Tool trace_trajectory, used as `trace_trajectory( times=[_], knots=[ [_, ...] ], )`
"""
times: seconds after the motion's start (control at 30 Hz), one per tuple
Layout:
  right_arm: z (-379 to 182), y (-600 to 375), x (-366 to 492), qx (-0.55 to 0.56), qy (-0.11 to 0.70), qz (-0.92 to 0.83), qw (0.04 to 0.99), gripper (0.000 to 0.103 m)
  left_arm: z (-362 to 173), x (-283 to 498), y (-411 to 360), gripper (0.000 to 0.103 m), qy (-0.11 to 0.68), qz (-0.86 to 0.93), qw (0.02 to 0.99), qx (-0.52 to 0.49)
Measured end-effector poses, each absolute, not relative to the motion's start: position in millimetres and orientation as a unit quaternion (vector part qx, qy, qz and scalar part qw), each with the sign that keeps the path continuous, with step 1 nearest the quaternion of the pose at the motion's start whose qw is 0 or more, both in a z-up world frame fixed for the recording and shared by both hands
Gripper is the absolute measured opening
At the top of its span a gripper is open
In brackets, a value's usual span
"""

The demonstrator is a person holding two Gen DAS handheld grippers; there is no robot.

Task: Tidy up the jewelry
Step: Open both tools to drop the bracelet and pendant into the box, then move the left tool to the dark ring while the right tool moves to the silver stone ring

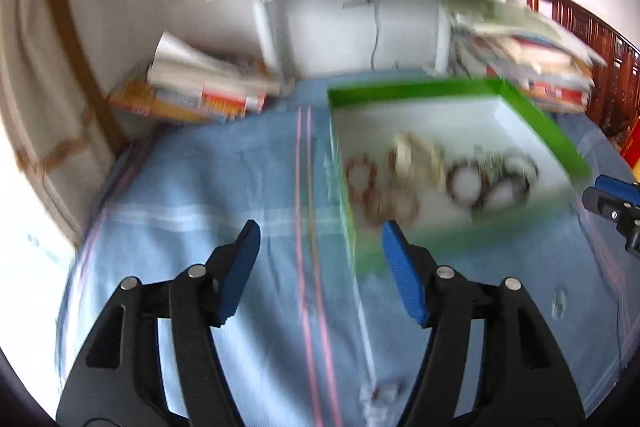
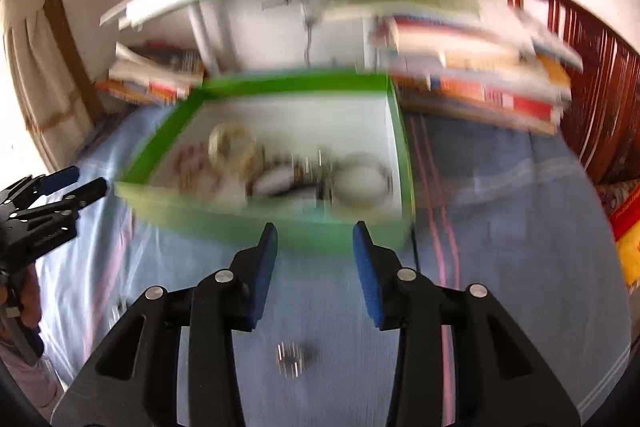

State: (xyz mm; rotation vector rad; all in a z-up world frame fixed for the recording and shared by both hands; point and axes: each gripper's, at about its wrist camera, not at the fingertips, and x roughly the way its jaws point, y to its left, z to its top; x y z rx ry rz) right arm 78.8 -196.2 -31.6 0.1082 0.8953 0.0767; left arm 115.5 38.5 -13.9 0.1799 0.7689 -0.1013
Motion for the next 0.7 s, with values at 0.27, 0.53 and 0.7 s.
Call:
trace_trajectory(
  times=[0.27,0.53,0.7],
  knots=[
    [-66,-170,45,0.046,0.473,0.078,0.876,0.045,-64,52,39,0.069,0.435,-0.084,0.895,0.060],
    [-77,-161,43,0.012,0.471,0.032,0.881,0.045,-87,45,23,0.070,0.451,-0.091,0.885,0.076],
    [-80,-158,43,0.003,0.463,0.021,0.886,0.046,-92,48,30,0.059,0.458,-0.087,0.883,0.049]
  ],
)
